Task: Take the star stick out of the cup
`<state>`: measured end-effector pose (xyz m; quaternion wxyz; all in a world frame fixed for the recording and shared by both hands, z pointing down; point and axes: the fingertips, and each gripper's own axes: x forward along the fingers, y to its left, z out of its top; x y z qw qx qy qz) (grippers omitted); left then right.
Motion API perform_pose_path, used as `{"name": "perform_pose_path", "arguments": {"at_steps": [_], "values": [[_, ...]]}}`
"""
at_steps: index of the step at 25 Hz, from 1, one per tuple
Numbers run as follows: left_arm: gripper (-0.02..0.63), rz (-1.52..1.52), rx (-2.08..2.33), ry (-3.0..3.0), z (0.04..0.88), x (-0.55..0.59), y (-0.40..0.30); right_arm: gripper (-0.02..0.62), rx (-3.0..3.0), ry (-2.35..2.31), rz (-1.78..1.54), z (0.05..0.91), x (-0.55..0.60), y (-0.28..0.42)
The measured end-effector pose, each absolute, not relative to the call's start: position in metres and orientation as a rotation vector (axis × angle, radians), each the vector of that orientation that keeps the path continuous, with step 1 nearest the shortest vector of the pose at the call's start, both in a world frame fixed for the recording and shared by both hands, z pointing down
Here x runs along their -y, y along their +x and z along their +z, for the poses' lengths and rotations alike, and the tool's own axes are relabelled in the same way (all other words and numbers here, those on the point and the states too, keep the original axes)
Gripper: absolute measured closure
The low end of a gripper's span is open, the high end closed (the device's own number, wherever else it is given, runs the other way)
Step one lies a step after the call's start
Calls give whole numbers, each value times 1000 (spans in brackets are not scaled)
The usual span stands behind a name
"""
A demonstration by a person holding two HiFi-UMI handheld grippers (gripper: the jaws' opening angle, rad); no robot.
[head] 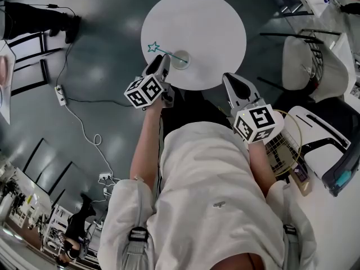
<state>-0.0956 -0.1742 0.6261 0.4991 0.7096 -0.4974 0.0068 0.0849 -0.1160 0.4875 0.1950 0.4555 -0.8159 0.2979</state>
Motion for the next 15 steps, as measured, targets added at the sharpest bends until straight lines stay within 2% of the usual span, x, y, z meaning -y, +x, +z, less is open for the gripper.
{"name": "perform_pose_path", "arguments": {"at_steps": [15], "values": [[489,94,1205,1727,640,187,-94,589,2243,1316,865,492,114,91]]}}
